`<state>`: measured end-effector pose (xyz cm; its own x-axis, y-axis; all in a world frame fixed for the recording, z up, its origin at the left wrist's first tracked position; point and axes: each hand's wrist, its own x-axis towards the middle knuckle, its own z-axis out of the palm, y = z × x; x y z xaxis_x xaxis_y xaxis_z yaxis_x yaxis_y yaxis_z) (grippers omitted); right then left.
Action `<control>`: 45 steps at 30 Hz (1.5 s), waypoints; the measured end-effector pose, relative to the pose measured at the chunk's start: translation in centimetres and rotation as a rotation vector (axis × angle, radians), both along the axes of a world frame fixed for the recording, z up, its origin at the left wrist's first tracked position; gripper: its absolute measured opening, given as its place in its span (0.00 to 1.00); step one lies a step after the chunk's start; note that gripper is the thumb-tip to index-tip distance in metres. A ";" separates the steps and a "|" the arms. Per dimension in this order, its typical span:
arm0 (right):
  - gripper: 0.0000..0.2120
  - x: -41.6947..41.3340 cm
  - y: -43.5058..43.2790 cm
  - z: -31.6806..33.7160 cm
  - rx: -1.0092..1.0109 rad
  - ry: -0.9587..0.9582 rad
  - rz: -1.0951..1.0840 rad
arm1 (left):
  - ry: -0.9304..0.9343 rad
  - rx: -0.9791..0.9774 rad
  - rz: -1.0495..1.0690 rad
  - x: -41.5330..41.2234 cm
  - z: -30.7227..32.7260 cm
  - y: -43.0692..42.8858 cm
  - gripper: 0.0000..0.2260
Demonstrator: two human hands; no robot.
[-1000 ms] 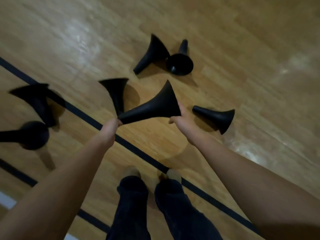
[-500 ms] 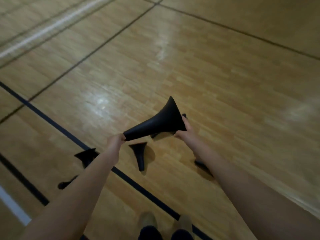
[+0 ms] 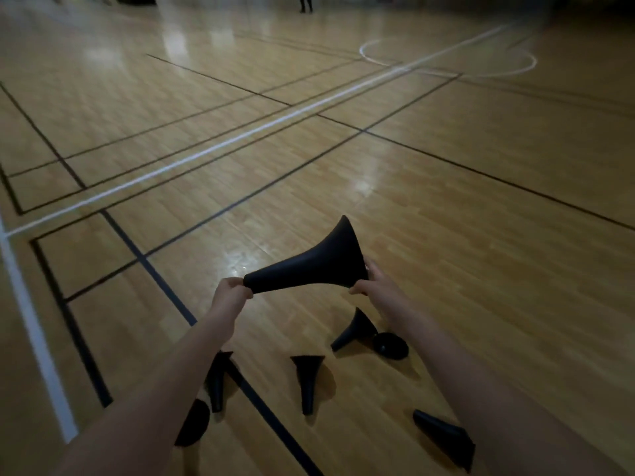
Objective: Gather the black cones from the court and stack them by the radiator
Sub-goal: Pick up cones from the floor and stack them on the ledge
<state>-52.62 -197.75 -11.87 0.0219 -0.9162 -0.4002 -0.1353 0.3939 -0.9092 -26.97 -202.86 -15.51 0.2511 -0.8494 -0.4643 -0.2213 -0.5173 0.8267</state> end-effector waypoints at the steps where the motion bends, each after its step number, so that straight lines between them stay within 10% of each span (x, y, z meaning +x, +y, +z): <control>1: 0.33 0.5 0.1 0.5 -0.010 -0.011 0.044 | -0.022 -0.040 0.028 0.7 0.9 0.8 0.11; 24: 0.35 25.0 15.6 6.2 0.083 -0.269 0.967 | -0.241 -0.250 0.975 19.4 11.3 42.3 0.09; 45: 0.22 53.1 67.8 7.0 0.242 -0.165 1.772 | -0.331 -0.116 1.703 25.0 11.3 101.9 0.16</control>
<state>0.48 -129.97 -4.83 0.8612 0.3129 -0.4005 -0.4241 0.0082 -0.9056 -1.94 -100.93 -4.18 0.8895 0.4225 -0.1739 0.3097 -0.2779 0.9093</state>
